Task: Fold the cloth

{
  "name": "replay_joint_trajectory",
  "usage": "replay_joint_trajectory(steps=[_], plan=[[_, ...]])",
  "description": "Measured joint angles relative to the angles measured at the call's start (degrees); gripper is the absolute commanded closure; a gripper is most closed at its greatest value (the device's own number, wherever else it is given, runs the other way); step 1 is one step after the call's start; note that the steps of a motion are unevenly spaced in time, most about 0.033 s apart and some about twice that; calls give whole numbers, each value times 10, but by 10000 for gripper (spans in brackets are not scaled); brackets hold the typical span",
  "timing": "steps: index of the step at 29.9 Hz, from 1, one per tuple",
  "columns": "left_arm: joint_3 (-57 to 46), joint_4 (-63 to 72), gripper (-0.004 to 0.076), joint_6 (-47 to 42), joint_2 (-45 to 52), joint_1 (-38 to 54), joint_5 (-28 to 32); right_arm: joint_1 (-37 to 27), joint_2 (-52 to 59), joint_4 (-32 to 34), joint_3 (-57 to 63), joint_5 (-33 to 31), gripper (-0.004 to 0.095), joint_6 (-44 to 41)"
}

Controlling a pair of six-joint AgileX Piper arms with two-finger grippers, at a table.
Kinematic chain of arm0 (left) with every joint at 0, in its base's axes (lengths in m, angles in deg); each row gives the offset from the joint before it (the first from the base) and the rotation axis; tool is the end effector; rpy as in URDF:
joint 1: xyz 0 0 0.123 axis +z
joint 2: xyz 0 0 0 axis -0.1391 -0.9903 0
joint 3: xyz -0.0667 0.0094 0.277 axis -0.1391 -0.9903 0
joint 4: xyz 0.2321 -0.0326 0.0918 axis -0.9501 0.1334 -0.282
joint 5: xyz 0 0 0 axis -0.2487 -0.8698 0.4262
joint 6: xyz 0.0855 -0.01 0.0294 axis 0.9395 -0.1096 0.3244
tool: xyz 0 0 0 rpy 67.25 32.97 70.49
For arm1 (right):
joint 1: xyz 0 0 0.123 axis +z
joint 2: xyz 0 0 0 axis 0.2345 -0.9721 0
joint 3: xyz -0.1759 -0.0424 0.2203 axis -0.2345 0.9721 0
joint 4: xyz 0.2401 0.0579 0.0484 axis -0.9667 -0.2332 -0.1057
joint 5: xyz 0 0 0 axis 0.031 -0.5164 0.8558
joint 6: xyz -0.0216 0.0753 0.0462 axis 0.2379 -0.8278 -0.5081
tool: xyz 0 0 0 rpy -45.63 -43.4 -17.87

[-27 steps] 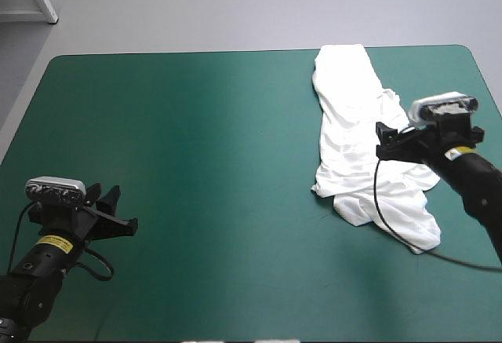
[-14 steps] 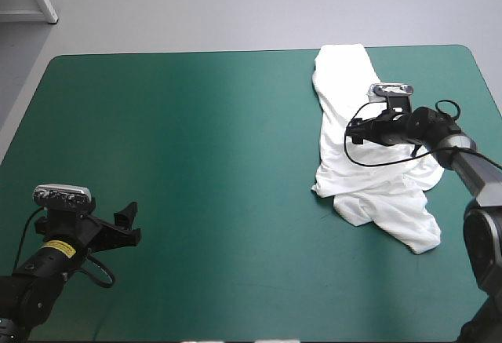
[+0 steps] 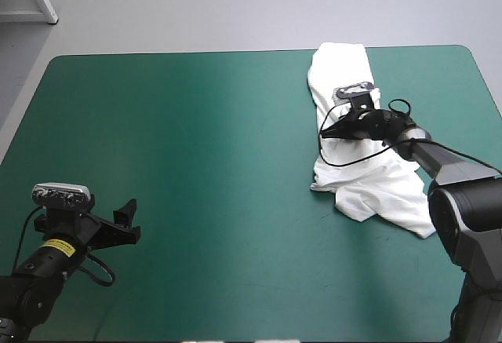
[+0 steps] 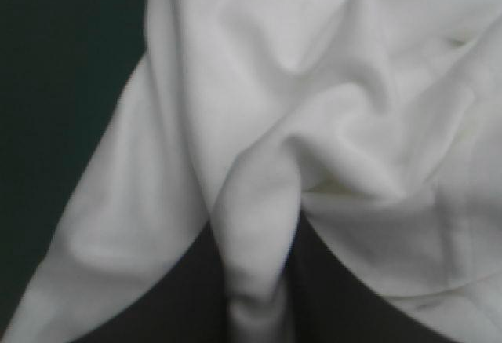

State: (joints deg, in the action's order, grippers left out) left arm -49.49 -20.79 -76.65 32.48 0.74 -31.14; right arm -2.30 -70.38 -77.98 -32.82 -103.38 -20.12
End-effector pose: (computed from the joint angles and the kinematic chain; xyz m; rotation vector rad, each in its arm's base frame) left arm 0.1235 -0.0199 0.2958 0.1611 2.0690 -0.1244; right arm 0.4262 0.0922 0.1910 -0.4377 2.3172 0.1187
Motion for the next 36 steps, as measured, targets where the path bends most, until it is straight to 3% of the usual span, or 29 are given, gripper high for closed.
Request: replay_joint_trajectory(steps=[4,8,13,23,26,29,31,33,36], plan=[[0,-3,161,0,0,0,4,55,-2,0,-11,-6,926,96],[0,-27,161,0,0,0,18,133,-2,2,-31,-60,926,153],[8,-56,161,0,0,0,33,238,0,2,-48,-123,926,164],[36,-119,161,0,0,0,27,431,19,4,-46,-176,909,159],[41,-123,161,0,0,0,19,446,21,4,-45,-173,708,119],[42,-123,161,0,0,0,13,447,22,2,-45,-174,293,73],[42,-123,161,0,0,0,7,447,24,2,-48,-181,117,49],[42,-123,161,0,0,0,4,447,29,5,-54,-190,117,30],[42,-123,161,0,0,0,3,446,53,37,-61,-200,202,-44]])
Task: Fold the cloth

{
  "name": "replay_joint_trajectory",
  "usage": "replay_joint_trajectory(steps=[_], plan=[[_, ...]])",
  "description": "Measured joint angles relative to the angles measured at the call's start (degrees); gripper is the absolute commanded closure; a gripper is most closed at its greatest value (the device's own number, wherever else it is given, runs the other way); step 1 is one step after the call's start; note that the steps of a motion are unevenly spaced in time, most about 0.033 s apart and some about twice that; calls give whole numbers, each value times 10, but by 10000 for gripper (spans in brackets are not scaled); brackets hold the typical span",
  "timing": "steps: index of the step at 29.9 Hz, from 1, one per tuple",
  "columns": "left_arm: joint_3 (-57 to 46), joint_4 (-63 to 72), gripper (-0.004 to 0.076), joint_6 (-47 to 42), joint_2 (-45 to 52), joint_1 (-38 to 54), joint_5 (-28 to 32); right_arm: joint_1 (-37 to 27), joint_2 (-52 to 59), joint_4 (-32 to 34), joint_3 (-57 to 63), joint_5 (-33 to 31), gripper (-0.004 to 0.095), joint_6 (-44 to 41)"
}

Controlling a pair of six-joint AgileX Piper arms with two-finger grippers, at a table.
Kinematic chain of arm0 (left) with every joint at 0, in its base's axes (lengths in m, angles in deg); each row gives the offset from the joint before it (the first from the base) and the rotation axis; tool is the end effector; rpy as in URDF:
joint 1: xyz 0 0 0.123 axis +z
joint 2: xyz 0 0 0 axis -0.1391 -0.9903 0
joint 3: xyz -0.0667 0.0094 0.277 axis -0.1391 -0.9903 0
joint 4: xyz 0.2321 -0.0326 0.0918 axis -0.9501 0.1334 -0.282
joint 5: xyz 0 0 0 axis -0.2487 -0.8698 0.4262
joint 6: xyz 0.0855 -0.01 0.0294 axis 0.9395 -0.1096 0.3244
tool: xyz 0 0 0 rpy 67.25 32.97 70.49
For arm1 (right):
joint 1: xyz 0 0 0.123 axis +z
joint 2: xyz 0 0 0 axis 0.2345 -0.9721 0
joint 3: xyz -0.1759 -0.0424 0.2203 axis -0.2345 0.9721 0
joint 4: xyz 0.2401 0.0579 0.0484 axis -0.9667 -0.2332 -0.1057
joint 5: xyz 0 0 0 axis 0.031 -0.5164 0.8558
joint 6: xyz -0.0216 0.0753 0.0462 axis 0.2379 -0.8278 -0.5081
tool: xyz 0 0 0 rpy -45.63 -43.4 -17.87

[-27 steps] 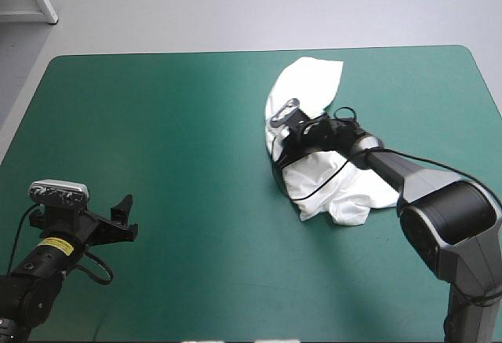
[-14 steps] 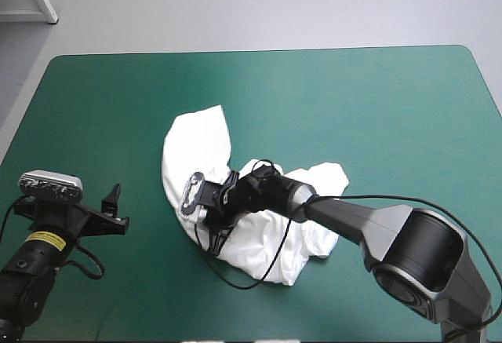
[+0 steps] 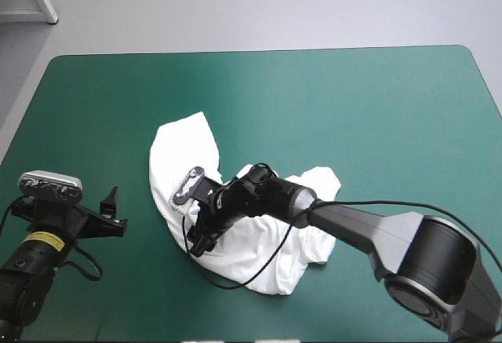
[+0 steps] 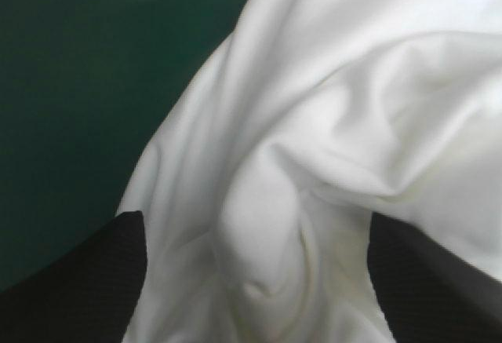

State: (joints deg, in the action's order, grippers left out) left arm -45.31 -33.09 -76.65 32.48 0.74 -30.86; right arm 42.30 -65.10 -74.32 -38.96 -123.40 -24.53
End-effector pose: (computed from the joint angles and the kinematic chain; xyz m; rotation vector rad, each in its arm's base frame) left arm 0.1257 -0.0109 0.3205 0.2806 1.9756 0.0963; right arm 0.2248 0.3552 0.2421 -1.4374 2.1267 0.5055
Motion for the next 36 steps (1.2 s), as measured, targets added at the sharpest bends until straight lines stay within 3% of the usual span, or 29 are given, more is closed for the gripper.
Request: replay_joint_trajectory(steps=[4,9,14,17,26,36], plan=[[0,0,161,0,0,0,-9,-14,65,89,-4,-39,269,-129],[5,9,161,-29,-3,0,-40,-59,163,219,-6,-164,274,-271],[32,52,161,-46,-52,0,-62,-87,245,312,2,-301,274,-344],[63,80,161,-45,-116,0,-73,-88,287,344,20,-349,274,-362],[204,95,161,-33,-371,0,-90,-88,409,363,140,-367,274,-422],[322,95,161,-27,-567,1,-57,-88,499,362,256,-370,274,-483]])
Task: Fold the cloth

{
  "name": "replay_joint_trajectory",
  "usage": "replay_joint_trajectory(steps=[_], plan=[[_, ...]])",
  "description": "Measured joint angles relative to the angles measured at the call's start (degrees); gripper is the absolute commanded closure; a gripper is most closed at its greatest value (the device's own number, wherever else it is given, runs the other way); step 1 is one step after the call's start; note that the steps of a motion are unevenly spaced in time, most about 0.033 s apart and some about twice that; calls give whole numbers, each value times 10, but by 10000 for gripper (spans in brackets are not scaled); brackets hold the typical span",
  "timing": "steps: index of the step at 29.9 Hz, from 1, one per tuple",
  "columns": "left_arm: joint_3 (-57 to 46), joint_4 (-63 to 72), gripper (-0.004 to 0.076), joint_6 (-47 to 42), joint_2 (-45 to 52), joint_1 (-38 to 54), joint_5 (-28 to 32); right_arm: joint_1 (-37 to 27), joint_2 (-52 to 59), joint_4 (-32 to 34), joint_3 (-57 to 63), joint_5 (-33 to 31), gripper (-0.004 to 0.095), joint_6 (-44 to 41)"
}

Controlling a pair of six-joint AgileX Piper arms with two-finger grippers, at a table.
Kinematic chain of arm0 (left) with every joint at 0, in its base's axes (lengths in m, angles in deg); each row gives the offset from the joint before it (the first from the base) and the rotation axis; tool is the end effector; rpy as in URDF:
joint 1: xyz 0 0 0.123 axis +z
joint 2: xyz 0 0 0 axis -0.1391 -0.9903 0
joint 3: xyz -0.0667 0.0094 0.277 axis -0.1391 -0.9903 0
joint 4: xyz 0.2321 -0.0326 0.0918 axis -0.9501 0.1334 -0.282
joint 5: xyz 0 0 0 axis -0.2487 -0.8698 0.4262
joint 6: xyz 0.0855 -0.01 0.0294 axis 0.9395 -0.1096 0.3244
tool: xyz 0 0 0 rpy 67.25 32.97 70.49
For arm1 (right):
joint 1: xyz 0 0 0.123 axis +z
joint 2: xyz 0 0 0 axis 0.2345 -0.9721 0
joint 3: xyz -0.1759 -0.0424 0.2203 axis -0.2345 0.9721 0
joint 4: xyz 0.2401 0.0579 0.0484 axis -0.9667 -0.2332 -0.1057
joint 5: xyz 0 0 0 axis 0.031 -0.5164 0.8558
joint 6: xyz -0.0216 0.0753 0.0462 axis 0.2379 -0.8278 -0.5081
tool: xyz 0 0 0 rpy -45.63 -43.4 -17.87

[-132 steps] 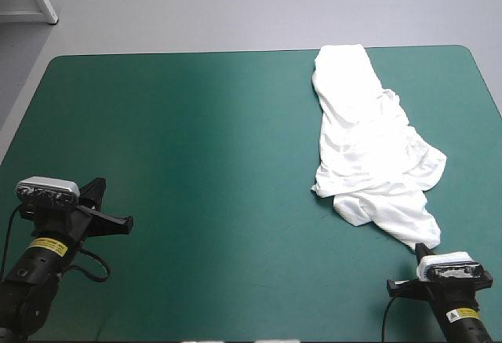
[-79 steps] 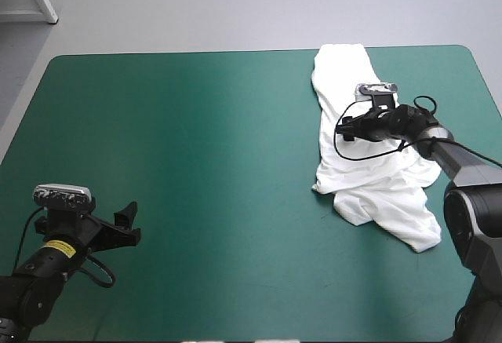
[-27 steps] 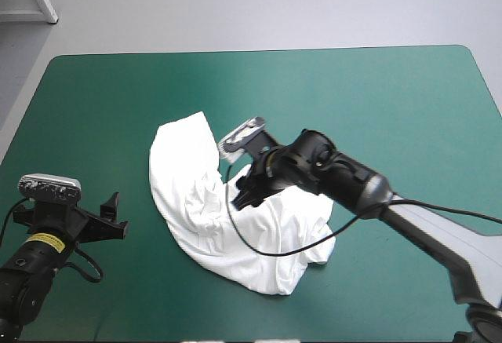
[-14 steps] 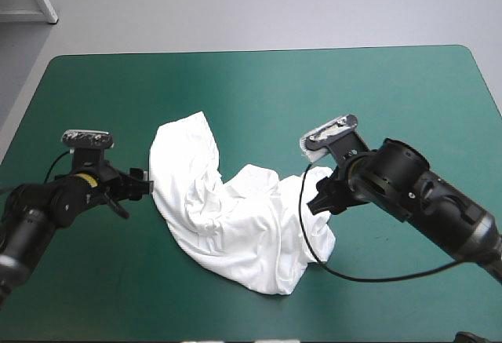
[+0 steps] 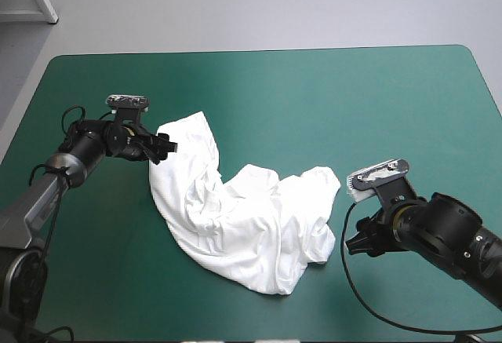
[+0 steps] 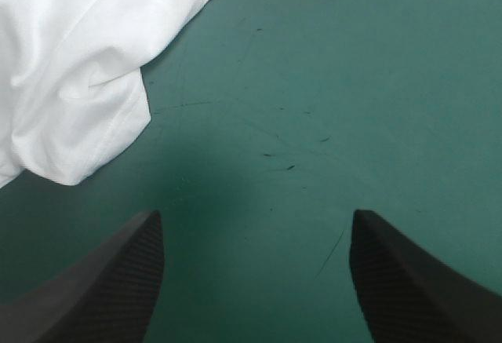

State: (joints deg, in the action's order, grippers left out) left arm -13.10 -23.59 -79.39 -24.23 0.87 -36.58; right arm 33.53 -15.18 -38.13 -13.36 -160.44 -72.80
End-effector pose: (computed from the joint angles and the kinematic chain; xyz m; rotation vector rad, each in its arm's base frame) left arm 0.3438 -0.0454 0.2599 0.1668 2.5206 -0.0843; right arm 0.1361 0.1005 0.3455 -0.5293 2.5486 -0.0817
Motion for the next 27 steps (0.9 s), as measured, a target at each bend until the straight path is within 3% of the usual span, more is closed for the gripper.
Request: replay_joint_trajectory(steps=[9,12,17,22,27], plan=[[19,9,167,-15,-103,17,37,0,10,1,2,14,274,-7],[25,32,219,8,-112,17,49,0,9,19,2,44,274,-16],[27,79,430,46,-117,20,58,-24,-19,46,2,91,274,-26],[29,90,710,56,-120,20,55,-92,-87,0,3,162,275,20],[29,107,734,65,-121,19,50,-162,-166,-65,3,242,275,91]])
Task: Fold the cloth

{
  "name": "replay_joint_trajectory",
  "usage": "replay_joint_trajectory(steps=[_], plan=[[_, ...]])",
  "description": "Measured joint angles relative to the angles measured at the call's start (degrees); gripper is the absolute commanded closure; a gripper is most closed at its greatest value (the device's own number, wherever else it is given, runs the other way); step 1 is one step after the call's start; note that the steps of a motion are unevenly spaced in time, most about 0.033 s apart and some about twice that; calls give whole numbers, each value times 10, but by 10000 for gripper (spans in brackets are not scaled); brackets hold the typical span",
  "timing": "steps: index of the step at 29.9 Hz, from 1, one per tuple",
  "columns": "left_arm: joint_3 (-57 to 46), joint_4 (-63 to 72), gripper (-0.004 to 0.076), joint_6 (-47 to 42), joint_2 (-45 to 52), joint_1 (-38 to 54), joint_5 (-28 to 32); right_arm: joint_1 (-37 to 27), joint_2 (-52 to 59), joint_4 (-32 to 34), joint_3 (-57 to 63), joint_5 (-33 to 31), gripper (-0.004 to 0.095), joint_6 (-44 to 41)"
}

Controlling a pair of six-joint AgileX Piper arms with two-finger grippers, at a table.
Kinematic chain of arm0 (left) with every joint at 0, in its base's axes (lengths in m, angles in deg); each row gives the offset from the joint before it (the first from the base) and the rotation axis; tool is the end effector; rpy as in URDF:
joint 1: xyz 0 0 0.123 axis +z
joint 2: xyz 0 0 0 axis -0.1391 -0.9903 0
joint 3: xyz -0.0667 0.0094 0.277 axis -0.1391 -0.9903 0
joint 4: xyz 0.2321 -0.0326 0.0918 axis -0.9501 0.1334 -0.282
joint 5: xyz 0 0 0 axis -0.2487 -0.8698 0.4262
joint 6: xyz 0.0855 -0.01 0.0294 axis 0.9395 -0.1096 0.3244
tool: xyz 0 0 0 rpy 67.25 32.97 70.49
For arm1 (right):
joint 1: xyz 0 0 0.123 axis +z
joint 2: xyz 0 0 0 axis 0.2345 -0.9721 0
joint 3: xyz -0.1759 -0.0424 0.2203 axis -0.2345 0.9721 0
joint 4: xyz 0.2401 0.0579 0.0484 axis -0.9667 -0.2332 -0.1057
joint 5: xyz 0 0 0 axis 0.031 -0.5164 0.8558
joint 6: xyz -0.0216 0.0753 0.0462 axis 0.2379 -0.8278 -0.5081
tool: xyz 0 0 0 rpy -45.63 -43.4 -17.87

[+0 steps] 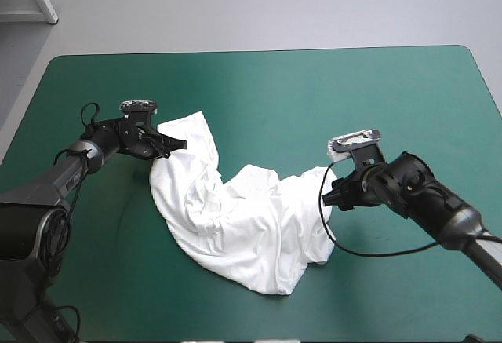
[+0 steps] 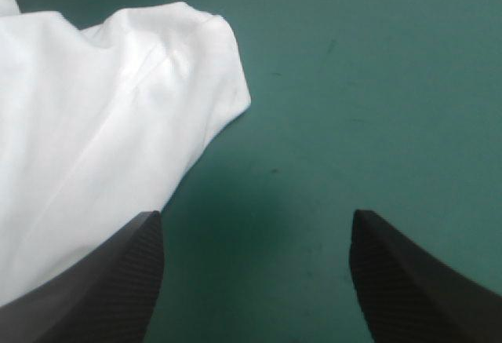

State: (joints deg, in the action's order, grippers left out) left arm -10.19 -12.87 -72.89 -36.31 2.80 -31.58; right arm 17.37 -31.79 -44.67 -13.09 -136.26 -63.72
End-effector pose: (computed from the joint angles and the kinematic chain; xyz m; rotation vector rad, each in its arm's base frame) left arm 0.3827 -0.0450 0.2024 0.0883 2.5876 -0.1988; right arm 0.2299 0.1180 0.2957 -0.4631 2.5283 0.0050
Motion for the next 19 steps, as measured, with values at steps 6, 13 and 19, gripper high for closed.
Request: replay_joint_trajectory(steps=[6,13,19], plan=[[0,2,734,4,0,0,-1,-40,-97,-59,0,92,275,60],[0,4,734,4,0,0,-1,-43,-180,-64,0,173,327,67],[0,3,734,5,0,0,0,-43,-208,-86,-8,203,790,79]])
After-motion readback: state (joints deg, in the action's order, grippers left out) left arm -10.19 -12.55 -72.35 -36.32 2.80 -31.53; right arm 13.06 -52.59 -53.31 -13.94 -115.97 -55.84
